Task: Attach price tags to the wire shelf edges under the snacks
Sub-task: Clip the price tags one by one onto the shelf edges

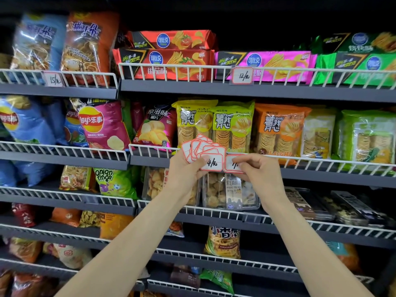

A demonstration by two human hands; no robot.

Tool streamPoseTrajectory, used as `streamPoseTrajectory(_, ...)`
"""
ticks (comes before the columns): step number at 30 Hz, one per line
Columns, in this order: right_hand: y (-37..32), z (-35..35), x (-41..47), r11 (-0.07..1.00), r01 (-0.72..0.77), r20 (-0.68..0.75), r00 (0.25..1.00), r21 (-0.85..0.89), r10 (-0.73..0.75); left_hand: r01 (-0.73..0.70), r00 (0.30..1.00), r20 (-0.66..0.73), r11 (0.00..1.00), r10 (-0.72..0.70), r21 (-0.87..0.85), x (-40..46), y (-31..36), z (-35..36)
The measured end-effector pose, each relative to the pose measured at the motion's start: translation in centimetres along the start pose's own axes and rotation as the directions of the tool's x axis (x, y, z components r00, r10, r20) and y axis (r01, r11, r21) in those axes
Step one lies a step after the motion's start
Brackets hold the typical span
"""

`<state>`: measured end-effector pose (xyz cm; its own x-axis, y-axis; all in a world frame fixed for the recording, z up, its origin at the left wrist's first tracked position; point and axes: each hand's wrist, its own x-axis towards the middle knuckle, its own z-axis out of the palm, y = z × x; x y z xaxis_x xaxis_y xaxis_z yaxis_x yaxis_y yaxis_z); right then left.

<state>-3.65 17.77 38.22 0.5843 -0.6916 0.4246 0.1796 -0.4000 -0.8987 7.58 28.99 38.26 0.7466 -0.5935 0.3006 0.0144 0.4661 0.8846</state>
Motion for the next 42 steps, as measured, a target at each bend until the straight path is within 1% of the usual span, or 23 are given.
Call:
streamPoseTrajectory(6,-0.6,0.6,-0.2,0.995,-0.017,0.088,0.996,0.101,0.008,0.01,1.0,-0.009,1.0,-0.01,-0.002,0.1,0.1,0.1)
streamPoseTrajectory(10,-0.6,0.9,-0.1,0.99,-0.034,0.095,0.995,0.135,0.021,0.001,1.0,-0.006,1.0,-0.001,-0.015,0.1,0.1,0.1)
streamPoseTrajectory(14,-0.5,1.4,-0.1,0.993,-0.041,0.082,0.996,0.113,0.032,-0.018,1.0,-0.006,1.0,0.018,-0.018,0.2,0.0,0.2)
streamPoseTrajectory(16,-0.5,1.4,-0.1,0.995,-0.026,0.064,0.998,0.1,0.019,-0.021,1.0,-0.01,1.0,0.021,0.008,0.3,-0.1,0.0)
streamPoseTrajectory(18,-0.5,1.1,0.0,0.992,-0.026,0.033,0.999,0.124,0.022,-0.016,1.0,-0.008,0.999,0.016,0.041,0.4,-0.2,-0.3)
streamPoseTrajectory(19,-0.5,0.9,0.1,0.987,-0.037,0.016,0.999,0.154,0.035,-0.016,1.0,0.004,0.997,0.015,0.075,0.4,-0.3,-0.5)
streamPoseTrajectory(21,-0.4,0.5,0.2,0.978,-0.06,-0.01,0.998,0.199,0.063,-0.024,0.998,0.059,0.981,0.012,0.194,0.5,-0.3,-0.6)
streamPoseTrajectory(23,-0.3,0.2,0.3,0.976,-0.068,-0.019,0.997,0.204,0.074,-0.027,0.993,0.116,0.953,-0.009,0.301,0.8,-0.2,-0.4)
streamPoseTrajectory(25,-0.1,-0.1,0.3,0.979,-0.063,-0.023,0.997,0.194,0.069,-0.003,0.991,0.129,0.939,-0.044,0.344,1.3,0.0,-0.3)
streamPoseTrajectory(30,0.1,-0.6,0.6,0.978,-0.056,-0.049,0.997,0.202,0.068,0.045,0.989,0.113,0.927,-0.093,0.372,2.0,-0.3,0.0)
streamPoseTrajectory(34,0.4,-0.8,0.8,0.975,-0.078,-0.057,0.994,0.209,0.092,0.05,0.975,0.177,0.905,-0.137,0.422,1.9,-0.7,0.3)
streamPoseTrajectory(37,0.6,-1.0,1.0,0.976,-0.088,-0.044,0.994,0.201,0.099,0.059,0.961,0.223,0.908,-0.165,0.415,1.7,-0.9,0.4)
streamPoseTrajectory(42,1.3,-1.4,1.3,0.984,-0.103,-0.003,0.994,0.147,0.105,0.089,0.963,0.206,0.928,-0.172,0.362,1.7,-1.5,0.2)
